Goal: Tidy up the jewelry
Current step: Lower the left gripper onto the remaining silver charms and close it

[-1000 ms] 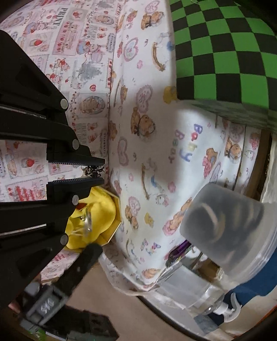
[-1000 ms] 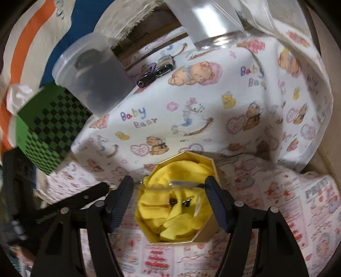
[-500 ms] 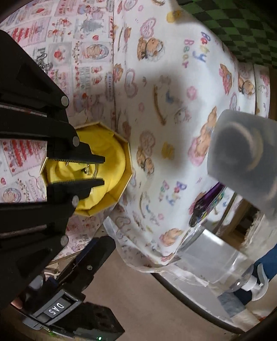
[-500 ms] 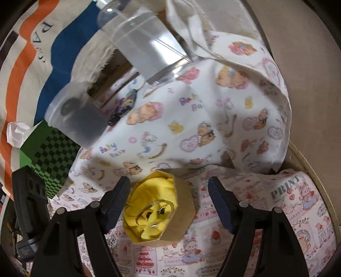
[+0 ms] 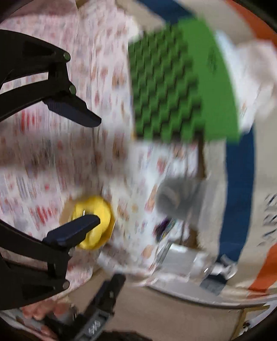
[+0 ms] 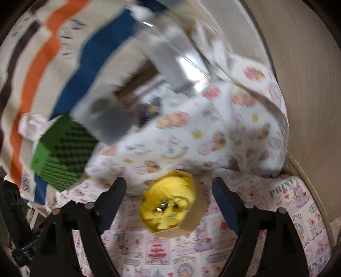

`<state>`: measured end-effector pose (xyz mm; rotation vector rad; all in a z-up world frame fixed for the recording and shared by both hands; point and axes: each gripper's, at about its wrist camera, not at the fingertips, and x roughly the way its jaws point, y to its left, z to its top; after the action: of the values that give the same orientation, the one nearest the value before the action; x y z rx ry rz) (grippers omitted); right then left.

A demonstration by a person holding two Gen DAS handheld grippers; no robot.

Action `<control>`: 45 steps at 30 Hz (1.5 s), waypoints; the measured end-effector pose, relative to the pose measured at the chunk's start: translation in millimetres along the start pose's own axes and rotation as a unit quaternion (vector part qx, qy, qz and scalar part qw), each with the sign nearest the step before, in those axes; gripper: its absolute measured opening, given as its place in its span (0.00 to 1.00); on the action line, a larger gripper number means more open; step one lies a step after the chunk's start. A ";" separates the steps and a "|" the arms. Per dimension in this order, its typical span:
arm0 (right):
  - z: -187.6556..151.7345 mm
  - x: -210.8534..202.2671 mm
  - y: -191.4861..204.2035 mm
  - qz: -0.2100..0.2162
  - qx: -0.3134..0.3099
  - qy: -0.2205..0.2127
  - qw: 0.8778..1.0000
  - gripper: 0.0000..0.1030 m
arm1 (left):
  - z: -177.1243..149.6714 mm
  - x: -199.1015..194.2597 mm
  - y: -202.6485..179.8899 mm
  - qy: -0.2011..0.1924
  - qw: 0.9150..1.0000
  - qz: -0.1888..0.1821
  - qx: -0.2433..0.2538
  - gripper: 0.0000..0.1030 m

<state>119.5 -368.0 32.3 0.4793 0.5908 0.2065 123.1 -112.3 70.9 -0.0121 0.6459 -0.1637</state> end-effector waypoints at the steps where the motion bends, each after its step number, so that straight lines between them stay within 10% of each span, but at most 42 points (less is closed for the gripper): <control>1: -1.3 -3.2 6.6 0.004 -0.010 -0.004 1.000 0.82 | -2.5 -8.5 8.0 -0.016 1.000 0.018 0.000 0.84; 5: -9.7 -3.3 25.9 0.016 -0.037 -0.002 0.999 0.83 | -19.4 -20.3 29.8 -0.049 0.997 0.062 0.007 0.91; 25: -37.6 34.3 43.1 -0.027 -0.076 0.032 0.996 0.84 | -61.5 8.0 69.3 0.007 0.999 0.030 -0.038 0.89; 30: -36.4 34.7 40.4 -0.030 -0.072 0.032 0.996 0.85 | -72.9 39.6 50.7 0.096 0.994 -0.048 -0.029 0.45; 45: -36.5 32.4 42.9 -0.039 -0.079 0.032 0.996 0.85 | -89.5 70.6 20.5 0.169 0.983 -0.070 -0.004 0.21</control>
<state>122.6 -306.7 11.1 0.2980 0.6501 0.1937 127.9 -99.5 -44.1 -0.0376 0.9850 -0.3025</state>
